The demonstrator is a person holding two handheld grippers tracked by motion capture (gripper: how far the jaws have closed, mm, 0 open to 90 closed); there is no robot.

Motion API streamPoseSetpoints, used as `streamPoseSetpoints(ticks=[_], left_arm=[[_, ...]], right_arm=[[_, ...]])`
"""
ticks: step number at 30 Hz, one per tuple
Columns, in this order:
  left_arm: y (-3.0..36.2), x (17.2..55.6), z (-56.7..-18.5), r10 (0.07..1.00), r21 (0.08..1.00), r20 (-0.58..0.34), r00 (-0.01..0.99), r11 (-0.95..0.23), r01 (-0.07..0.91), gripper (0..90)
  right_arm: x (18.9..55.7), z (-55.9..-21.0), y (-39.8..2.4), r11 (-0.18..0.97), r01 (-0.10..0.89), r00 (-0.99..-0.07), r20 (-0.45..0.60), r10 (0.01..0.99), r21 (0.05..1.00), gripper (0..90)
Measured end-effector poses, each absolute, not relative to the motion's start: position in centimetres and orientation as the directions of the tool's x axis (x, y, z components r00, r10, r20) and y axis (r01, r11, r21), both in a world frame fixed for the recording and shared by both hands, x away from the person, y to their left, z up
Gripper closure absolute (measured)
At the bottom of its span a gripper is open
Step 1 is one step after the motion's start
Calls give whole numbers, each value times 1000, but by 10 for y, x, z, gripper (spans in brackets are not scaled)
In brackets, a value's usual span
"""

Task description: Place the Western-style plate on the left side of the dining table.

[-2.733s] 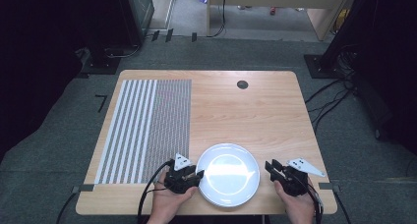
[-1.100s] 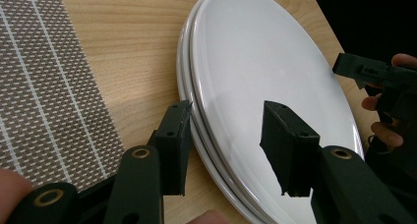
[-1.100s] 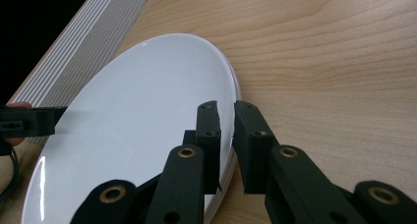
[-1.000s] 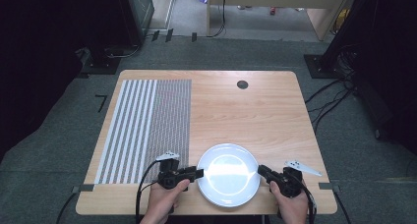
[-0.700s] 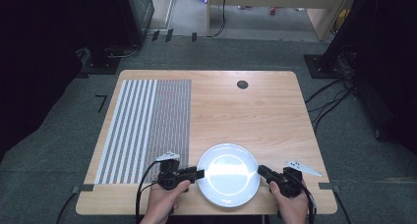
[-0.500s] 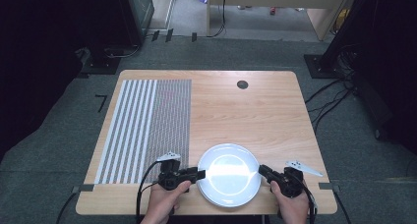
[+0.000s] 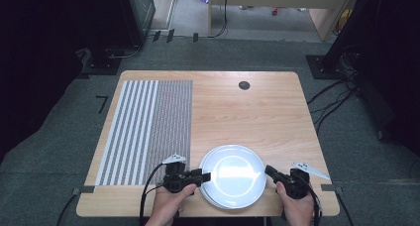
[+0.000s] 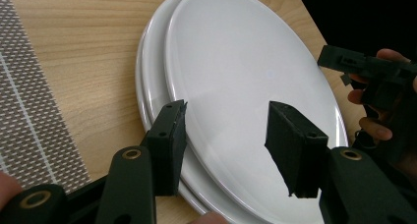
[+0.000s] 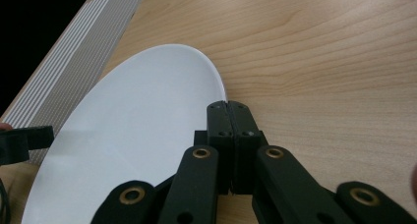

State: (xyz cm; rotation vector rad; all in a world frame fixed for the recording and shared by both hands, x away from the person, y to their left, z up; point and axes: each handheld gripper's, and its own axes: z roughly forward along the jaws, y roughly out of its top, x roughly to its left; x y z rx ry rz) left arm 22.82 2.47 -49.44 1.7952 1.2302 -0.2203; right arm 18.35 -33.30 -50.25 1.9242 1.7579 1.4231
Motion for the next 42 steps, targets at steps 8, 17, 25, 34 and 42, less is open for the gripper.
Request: streamPoseSetpoints(ticks=[8, 17, 25, 34, 42], left_arm=[[20, 229, -496, 637, 579, -598, 487, -77, 812, 492], [8, 226, -500, 651, 585, -566, 506, -114, 803, 475], [8, 229, -502, 648, 580, -580, 493, -96, 809, 478], [10, 230, -503, 642, 580, -586, 495, -95, 809, 487], [9, 230, -502, 646, 587, -577, 501, -98, 803, 481]], right_arm=[[183, -503, -341, -335, 674, -137, 557, 819, 658, 876], [184, -508, -342, -340, 703, -116, 573, 812, 624, 815], [184, -516, -343, -382, 715, -109, 633, 766, 585, 800], [183, -517, -347, -410, 711, -97, 657, 748, 572, 813], [180, -513, -349, -417, 705, -89, 655, 751, 574, 851]])
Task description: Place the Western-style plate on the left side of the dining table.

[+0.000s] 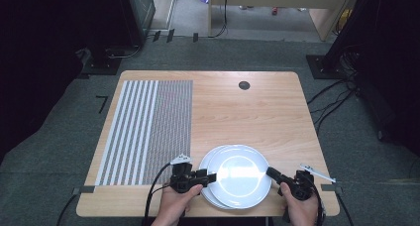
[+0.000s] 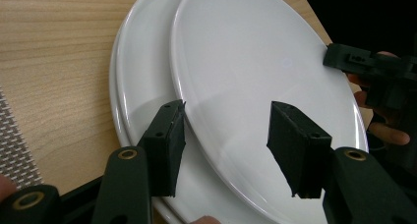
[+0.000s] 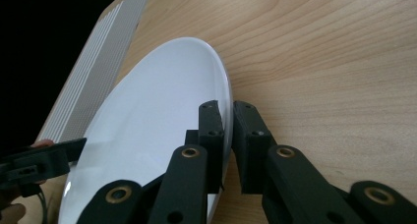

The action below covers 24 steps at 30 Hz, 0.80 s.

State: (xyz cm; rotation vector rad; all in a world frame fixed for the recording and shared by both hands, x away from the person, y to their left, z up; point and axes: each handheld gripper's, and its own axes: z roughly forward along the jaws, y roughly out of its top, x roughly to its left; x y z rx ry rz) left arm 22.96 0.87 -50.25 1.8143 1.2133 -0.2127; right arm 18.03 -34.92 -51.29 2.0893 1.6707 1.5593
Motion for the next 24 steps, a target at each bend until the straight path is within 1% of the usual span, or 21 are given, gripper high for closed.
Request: streamPoseSetpoints(ticks=[1, 4, 7, 8, 11, 16, 17, 24], left_arm=[[8, 229, -502, 647, 590, -572, 503, -102, 801, 481], [8, 229, -502, 652, 591, -565, 505, -107, 799, 481], [6, 228, -501, 659, 595, -556, 506, -110, 796, 480], [6, 228, -501, 662, 595, -553, 506, -111, 796, 481], [6, 228, -501, 668, 595, -547, 504, -114, 796, 503], [5, 230, -500, 676, 595, -540, 502, -116, 795, 513], [4, 230, -500, 677, 593, -542, 498, -113, 798, 514], [7, 231, -499, 671, 581, -569, 475, -80, 810, 530]], right_arm=[[180, -512, -354, -440, 705, -81, 680, 729, 556, 870], [179, -511, -356, -437, 702, -89, 678, 729, 562, 875], [178, -509, -356, -429, 692, -94, 662, 743, 580, 881], [177, -507, -355, -421, 682, -98, 646, 757, 598, 900], [176, -505, -356, -416, 681, -101, 639, 762, 603, 900], [173, -505, -354, -400, 671, -111, 618, 778, 624, 900], [172, -507, -355, -422, 670, -102, 639, 762, 610, 900], [171, -510, -356, -459, 664, -89, 671, 736, 590, 897]])
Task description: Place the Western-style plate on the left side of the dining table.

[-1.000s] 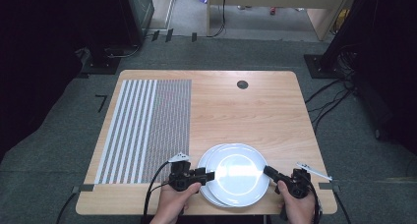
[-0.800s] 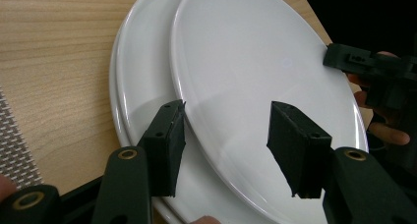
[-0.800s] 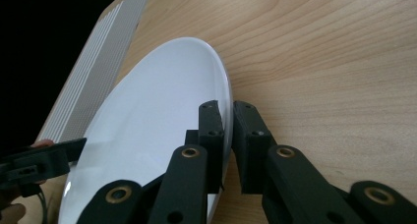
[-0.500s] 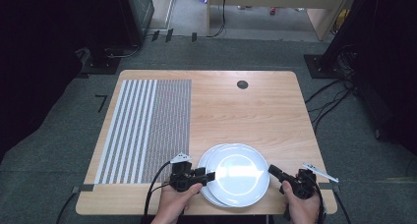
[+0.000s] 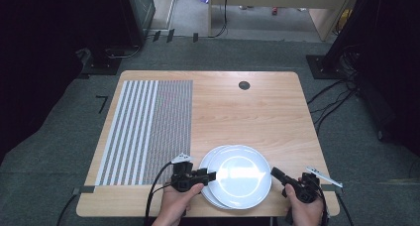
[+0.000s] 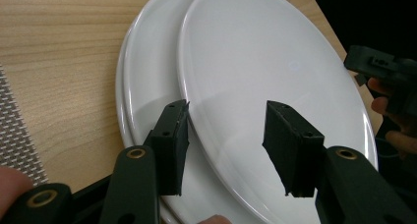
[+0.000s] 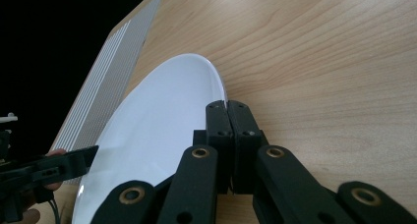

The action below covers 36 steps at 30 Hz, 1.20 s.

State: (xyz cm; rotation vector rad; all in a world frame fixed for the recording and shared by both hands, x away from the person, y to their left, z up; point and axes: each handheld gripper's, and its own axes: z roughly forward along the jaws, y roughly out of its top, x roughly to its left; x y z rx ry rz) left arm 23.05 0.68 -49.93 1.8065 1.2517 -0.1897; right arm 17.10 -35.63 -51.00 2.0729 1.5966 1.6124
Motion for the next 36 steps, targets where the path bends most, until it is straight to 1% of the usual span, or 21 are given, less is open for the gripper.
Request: streamPoseSetpoints(ticks=[9, 14, 15, 16, 17, 18, 19, 20, 21, 22, 23, 24, 25, 26, 28, 29, 32, 36], left_arm=[[10, 229, -497, 673, 590, -569, 472, -65, 804, 572], [12, 230, -497, 667, 582, -588, 458, -45, 812, 607], [13, 230, -497, 662, 578, -595, 455, -41, 815, 607], [15, 232, -498, 624, 567, -638, 451, -16, 824, 617], [15, 233, -499, 554, 541, -699, 453, -5, 841, 656], [15, 233, -499, 554, 541, -699, 453, -5, 841, 632], [9, 231, -498, 546, 541, -695, 468, -32, 840, 630], [9, 231, -498, 546, 541, -695, 468, -32, 840, 625], [6, 228, -497, 601, 574, -639, 479, -41, 818, 625], [6, 227, -497, 621, 582, -620, 479, -45, 812, 592], [10, 228, -497, 646, 593, -598, 475, -43, 804, 582], [10, 228, -497, 646, 593, -598, 475, -43, 804, 579], [12, 228, -496, 681, 620, -552, 481, -51, 783, 579], [14, 228, -495, 691, 628, -537, 485, -57, 776, 580], [18, 230, -493, 689, 625, -548, 474, -38, 780, 580], [20, 231, -491, 701, 636, -530, 476, -42, 771, 579], [23, 231, -489, 714, 645, -513, 476, -44, 763, 579], [31, 235, -490, 718, 626, -535, 446, -17, 780, 583]], right_arm=[[172, -513, -356, -488, 652, -79, 693, 717, 580, 900], [172, -514, -354, -492, 637, -79, 685, 724, 593, 898], [172, -514, -354, -491, 639, -81, 687, 723, 592, 881], [173, -514, -353, -477, 650, -87, 682, 727, 591, 859], [174, -516, -352, -457, 672, -92, 678, 729, 583, 842], [175, -518, -350, -444, 686, -102, 681, 726, 576, 836], [175, -519, -348, -441, 697, -108, 690, 716, 566, 825], [175, -519, -348, -441, 697, -108, 690, 716, 566, 825], [175, -520, -345, -434, 704, -115, 693, 711, 562, 810], [173, -518, -342, -434, 694, -128, 692, 710, 574, 727], [172, -517, -343, -441, 688, -124, 692, 711, 576, 725], [172, -517, -343, -441, 688, -124, 692, 711, 576, 725], [171, -516, -344, -444, 683, -117, 686, 718, 581, 727], [170, -516, -347, -443, 679, -107, 677, 728, 585, 735], [168, -515, -350, -457, 684, -89, 687, 721, 569, 740], [169, -516, -349, -456, 689, -90, 691, 717, 563, 740], [169, -516, -345, -447, 701, -97, 695, 713, 556, 740], [170, -517, -338, -427, 716, -112, 694, 711, 552, 740]])
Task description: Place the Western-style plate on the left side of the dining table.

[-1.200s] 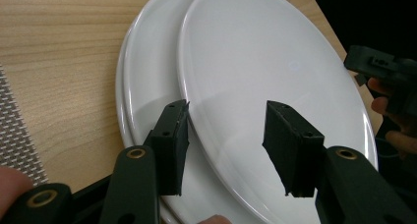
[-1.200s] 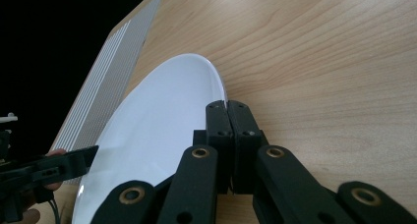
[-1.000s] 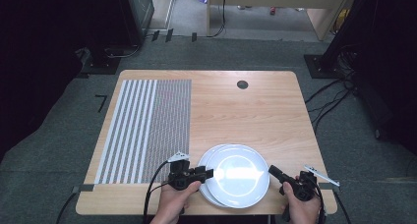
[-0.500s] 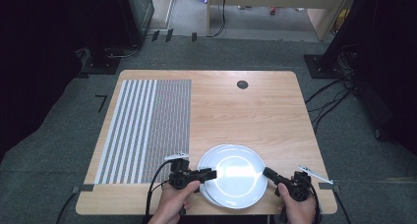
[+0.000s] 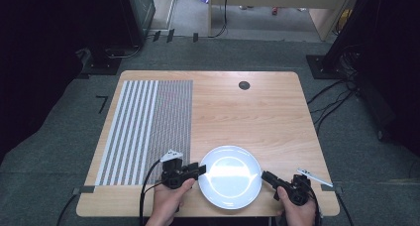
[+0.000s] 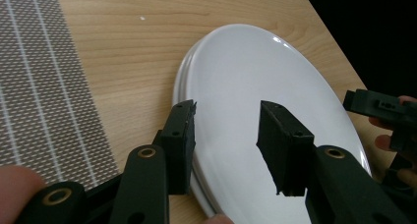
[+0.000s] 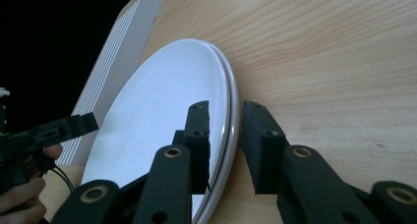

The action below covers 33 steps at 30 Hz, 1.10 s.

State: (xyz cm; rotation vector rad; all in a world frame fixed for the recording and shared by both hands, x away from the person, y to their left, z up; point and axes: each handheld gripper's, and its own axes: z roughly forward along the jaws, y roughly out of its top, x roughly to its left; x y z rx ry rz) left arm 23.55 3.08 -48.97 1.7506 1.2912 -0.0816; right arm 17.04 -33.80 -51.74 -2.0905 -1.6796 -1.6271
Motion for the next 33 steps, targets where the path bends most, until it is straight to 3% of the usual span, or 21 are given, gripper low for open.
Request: streamPoseSetpoints(ticks=[27, 33], left_arm=[[31, 238, -496, 640, 532, -650, 410, -2, 846, 545], [23, 237, -500, 626, 527, -656, 422, -20, 850, 534]], right_arm=[[176, -528, -334, -403, 766, -107, 717, 688, 501, 730], [173, -525, -342, -446, 733, -91, 724, 683, 513, 757]])
